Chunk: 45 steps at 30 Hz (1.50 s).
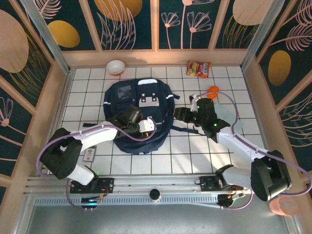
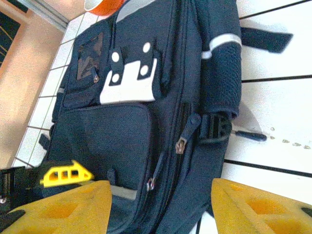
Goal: Pack the student bag
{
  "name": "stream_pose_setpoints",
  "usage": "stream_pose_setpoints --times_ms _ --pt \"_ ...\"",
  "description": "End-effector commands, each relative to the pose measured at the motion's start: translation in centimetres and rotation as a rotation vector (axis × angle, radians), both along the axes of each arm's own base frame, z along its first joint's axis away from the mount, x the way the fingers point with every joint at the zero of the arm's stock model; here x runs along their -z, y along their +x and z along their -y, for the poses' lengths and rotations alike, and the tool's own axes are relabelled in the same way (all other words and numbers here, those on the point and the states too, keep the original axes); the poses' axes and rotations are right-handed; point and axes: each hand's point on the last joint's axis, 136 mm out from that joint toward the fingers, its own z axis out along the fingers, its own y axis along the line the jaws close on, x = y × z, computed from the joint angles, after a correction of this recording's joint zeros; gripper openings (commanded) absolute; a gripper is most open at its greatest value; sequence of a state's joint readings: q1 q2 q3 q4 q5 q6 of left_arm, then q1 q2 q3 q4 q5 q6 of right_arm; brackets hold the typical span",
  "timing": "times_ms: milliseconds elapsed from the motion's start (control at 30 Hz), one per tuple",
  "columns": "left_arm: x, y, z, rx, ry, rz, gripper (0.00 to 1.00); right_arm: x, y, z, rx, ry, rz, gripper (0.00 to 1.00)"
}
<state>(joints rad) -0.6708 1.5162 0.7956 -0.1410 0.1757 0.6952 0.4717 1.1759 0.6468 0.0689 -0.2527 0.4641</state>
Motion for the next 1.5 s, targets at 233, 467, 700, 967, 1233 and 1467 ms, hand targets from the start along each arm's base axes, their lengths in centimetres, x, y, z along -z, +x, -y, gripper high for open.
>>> stream_pose_setpoints --times_ms 233,467,700,967,1233,1467 --pt "-11.2 2.9 1.6 -0.12 -0.281 0.147 0.0 -4.5 -3.4 -2.1 0.029 0.238 0.054 0.57" --pt "-16.9 5.3 1.9 -0.192 -0.328 0.223 0.0 -3.2 -6.9 -6.9 -0.012 0.256 -0.093 0.57" --pt "-22.4 6.1 2.6 -0.199 -0.407 0.278 0.0 1.0 -7.0 -9.6 0.01 0.178 -0.181 0.52" --pt "-24.5 6.0 2.0 -0.187 -0.397 0.341 0.0 5.6 -5.8 -6.4 0.109 0.039 -0.2 0.43" --pt "-21.4 4.1 1.4 -0.074 -0.324 0.332 0.0 -2.3 -6.1 -5.0 -0.026 0.004 0.117 0.59" --pt "-20.0 1.3 1.5 0.112 -0.388 0.26 0.0 -7.3 -4.2 -3.4 -0.204 -0.147 0.504 0.69"
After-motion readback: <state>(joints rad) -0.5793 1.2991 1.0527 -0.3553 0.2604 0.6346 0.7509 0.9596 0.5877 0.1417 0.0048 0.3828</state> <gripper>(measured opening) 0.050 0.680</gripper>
